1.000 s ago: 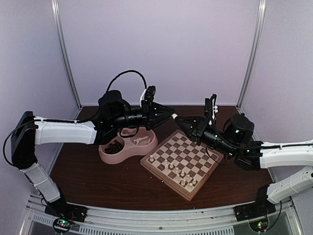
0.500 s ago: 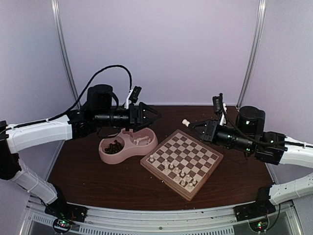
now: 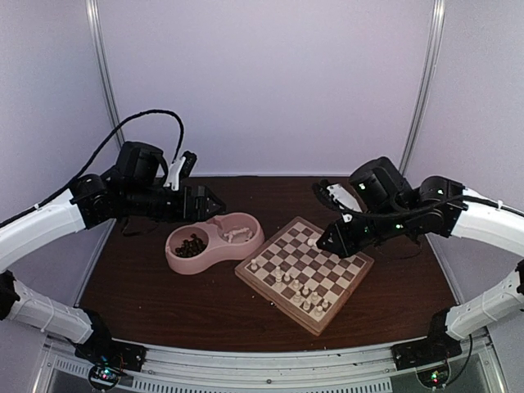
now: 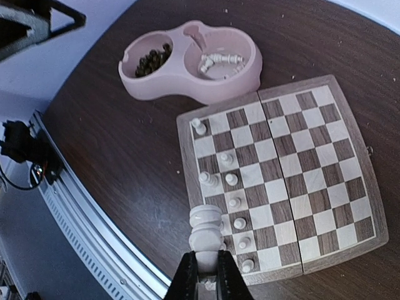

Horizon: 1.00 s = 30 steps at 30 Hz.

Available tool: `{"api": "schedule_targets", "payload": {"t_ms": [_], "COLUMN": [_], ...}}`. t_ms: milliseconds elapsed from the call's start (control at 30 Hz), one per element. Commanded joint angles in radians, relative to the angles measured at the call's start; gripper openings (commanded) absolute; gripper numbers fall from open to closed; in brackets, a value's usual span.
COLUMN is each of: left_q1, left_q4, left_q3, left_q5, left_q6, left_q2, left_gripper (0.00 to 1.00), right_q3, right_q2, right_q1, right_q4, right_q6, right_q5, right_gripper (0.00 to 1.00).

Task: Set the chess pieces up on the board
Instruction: Place the knight on b1.

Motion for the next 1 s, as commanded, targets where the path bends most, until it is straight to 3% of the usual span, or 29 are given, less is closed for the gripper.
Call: {"api": "schedule_targets", "payload": {"t_ms": [0, 533, 967], "left_q1": [0.013, 0.017, 0.017], "left_q4": [-0.059, -0.129, -0.15], "left_q3": [-0.019, -0.001, -0.012], "left_q5": [-0.106, -0.145, -0.149], "left_q6": [0.062, 0.124, 0.141], "left_q2": [-0.05, -0.047, -0.072], "left_gripper": [0.98, 0.98, 0.98], "right_q3": [0.063, 0.246, 0.609], "right_q2": [0.066, 0.337, 0.676], "right_q1": [-0.001, 0.064, 0.091], "right_q4": [-0.152, -0.236, -0.365], "right_q6": [-0.063, -0.105, -0.126], "right_q5": [-0.07, -0.107, -0.059], "right_gripper": [0.0, 0.0, 0.0]}}
